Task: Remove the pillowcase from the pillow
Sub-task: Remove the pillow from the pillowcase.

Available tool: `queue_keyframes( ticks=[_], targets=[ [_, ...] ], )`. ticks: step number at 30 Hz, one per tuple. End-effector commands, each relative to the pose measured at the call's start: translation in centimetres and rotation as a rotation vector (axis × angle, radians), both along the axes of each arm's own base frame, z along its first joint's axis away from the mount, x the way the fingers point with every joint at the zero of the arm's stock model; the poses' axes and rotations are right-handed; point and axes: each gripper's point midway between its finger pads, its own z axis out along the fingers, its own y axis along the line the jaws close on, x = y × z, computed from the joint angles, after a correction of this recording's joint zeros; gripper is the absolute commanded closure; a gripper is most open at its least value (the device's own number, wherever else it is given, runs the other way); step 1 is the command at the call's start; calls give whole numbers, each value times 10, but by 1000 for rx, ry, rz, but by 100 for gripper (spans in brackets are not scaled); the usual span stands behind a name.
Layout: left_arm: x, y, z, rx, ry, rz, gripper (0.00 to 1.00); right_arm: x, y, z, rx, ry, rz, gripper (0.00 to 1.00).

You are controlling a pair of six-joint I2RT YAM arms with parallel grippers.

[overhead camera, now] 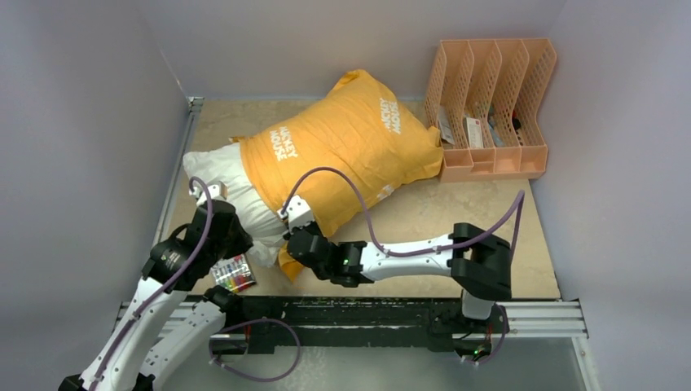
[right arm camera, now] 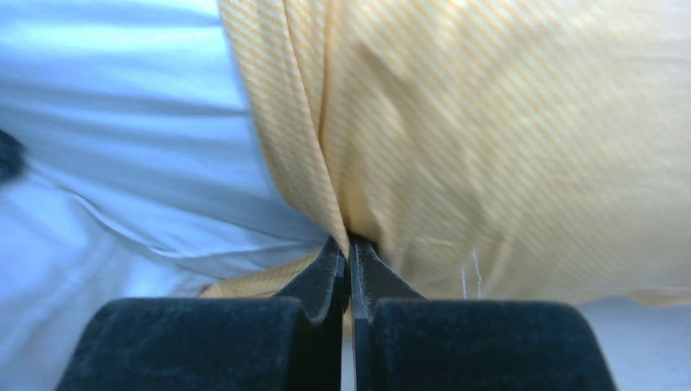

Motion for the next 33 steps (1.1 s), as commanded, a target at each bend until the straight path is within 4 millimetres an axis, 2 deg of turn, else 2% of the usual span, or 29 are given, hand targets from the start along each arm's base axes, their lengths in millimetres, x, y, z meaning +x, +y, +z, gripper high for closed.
queue_keyframes(
  ticks=[1,4,6,9,10,12,14,16,18,21,23,25,27,29,30,31,32,33],
  targets=[
    [3,51,30,197,-80,160,100,56,-86,33,-130,-194,-265,100],
    [5,58,37,228,-92,198,100,78,-133,24,-211,-132,-352,100],
    [6,61,40,231,-105,216,100,86,-156,19,-213,-76,-380,100],
    [8,62,48,224,-130,227,100,79,-160,18,-164,-7,-338,100],
    [9,59,48,212,-132,212,100,72,-151,18,-128,38,-285,100],
    [15,40,50,141,-144,147,100,54,-126,24,-25,139,-156,89],
    [21,14,53,36,-165,58,100,29,-96,34,109,242,-8,60],
    [25,-4,56,-40,-183,6,100,2,-72,45,236,304,111,45],
    [27,-10,58,-65,-186,-7,100,-24,-55,52,321,332,184,30],
    [28,-11,61,-69,-193,-6,100,-51,-37,44,347,361,222,26],
    [28,-11,64,-74,-201,-7,100,-59,-24,23,326,417,232,25],
    [28,-12,65,-79,-203,-9,100,-58,-14,14,319,431,228,25],
    [27,-11,65,-81,-201,-6,100,-46,-10,11,312,404,177,25],
    [25,-10,67,-81,-201,-1,100,-28,-14,5,248,350,91,26],
    [24,-8,68,-80,-203,6,100,-21,-21,-7,196,341,34,35],
    [23,-5,70,-75,-206,15,100,-10,-32,-15,139,327,-38,49],
    [21,-3,72,-69,-209,24,100,4,-49,-20,81,290,-124,77],
    [19,1,74,-61,-210,35,100,17,-65,-21,41,251,-195,99]
  ],
)
